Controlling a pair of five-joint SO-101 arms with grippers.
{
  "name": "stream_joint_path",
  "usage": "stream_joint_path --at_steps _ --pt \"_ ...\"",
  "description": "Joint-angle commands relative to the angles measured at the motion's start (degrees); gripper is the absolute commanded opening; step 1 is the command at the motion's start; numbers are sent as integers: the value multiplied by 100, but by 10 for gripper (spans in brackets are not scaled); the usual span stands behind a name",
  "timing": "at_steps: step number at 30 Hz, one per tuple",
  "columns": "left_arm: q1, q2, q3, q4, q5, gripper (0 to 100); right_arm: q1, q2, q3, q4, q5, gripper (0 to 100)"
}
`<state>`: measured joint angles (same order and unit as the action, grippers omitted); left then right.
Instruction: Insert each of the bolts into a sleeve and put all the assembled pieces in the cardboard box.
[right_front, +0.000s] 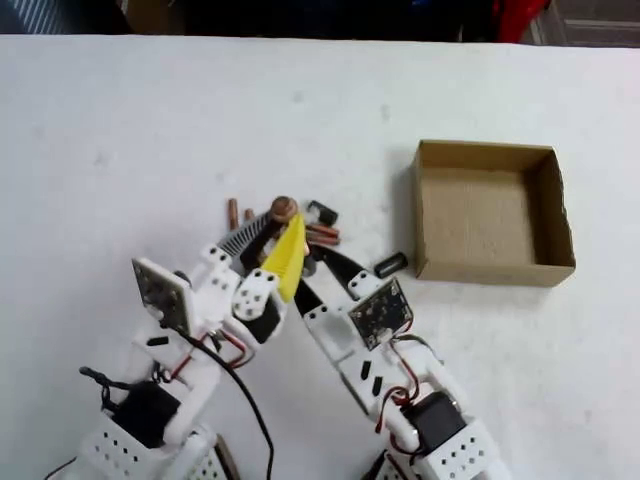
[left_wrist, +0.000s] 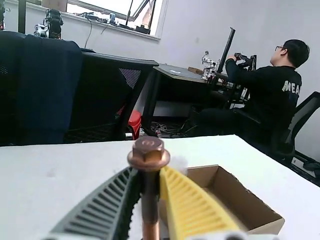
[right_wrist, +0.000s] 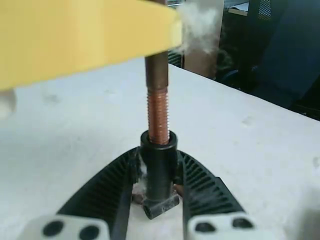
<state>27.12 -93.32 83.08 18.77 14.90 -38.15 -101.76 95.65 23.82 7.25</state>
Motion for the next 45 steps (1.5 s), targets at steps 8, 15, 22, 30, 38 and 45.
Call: stream_joint_path --at_steps 8,15,22,30,38,45 --pt "31 -119 712 -229 9 23 -22 -119 123 40 9 17" --pt "40 -119 730 -185 9 23 -22 -119 123 57 9 17" --pt "40 -119 747 -176 9 23 -13 -119 123 57 9 18" --pt "22 -119 1064 -229 9 23 198 -119 123 57 9 18" --pt "-4 -127 1037 -343 0 24 198 -119 123 57 9 18" --pt "-4 -127 1073 -387 0 182 198 -119 123 57 9 18"
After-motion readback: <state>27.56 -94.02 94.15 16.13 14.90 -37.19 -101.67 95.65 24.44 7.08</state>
